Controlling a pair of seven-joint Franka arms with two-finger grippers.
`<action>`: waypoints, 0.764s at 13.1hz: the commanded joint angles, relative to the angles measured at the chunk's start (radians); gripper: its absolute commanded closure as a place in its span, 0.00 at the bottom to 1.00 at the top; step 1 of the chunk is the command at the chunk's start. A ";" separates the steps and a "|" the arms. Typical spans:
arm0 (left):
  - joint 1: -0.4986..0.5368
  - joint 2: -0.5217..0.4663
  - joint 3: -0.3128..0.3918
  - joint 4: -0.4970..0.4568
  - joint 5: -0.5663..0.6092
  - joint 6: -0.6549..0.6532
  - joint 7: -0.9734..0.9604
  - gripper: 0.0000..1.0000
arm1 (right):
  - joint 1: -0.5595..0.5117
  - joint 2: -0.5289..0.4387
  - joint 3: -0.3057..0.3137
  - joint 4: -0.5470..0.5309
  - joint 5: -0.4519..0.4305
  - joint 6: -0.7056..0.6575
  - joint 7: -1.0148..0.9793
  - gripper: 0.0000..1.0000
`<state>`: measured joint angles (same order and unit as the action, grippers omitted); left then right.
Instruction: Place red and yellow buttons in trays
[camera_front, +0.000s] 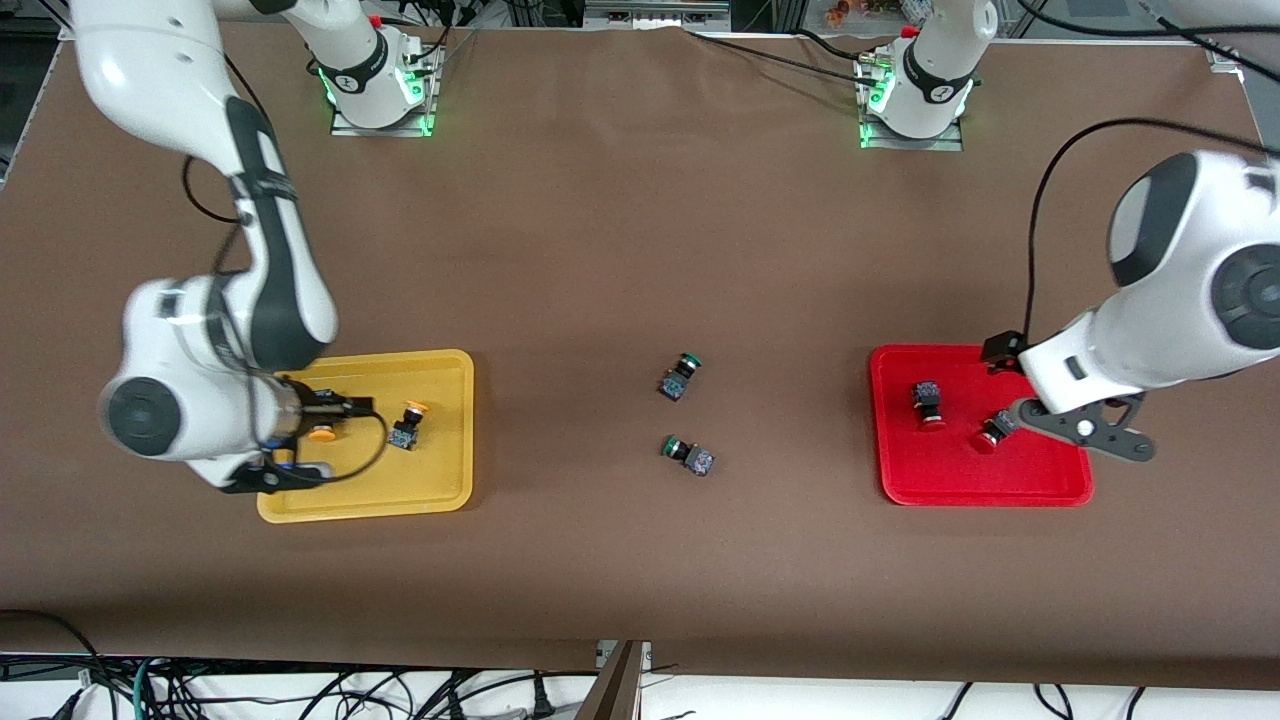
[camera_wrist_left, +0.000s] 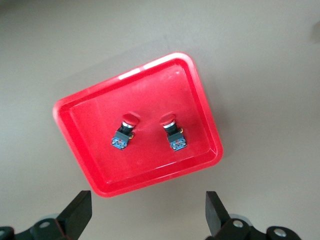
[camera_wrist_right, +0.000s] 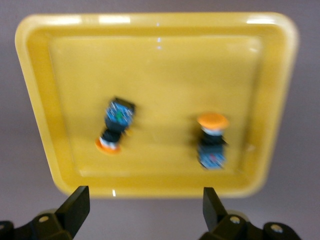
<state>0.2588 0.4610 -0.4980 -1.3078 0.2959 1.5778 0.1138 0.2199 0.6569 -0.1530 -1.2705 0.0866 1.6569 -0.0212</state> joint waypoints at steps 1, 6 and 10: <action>-0.087 -0.057 0.083 0.049 -0.044 -0.045 -0.016 0.00 | -0.008 -0.115 -0.058 -0.010 -0.001 -0.158 -0.101 0.00; -0.236 -0.369 0.397 -0.243 -0.317 -0.023 -0.100 0.00 | -0.008 -0.359 -0.048 -0.018 -0.074 -0.390 -0.097 0.00; -0.328 -0.490 0.518 -0.387 -0.311 0.099 -0.126 0.00 | -0.163 -0.551 0.123 -0.087 -0.087 -0.394 -0.103 0.00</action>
<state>-0.0438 0.0514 -0.0073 -1.5896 -0.0032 1.6120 0.0025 0.1543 0.2142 -0.1240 -1.2886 0.0120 1.2578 -0.1089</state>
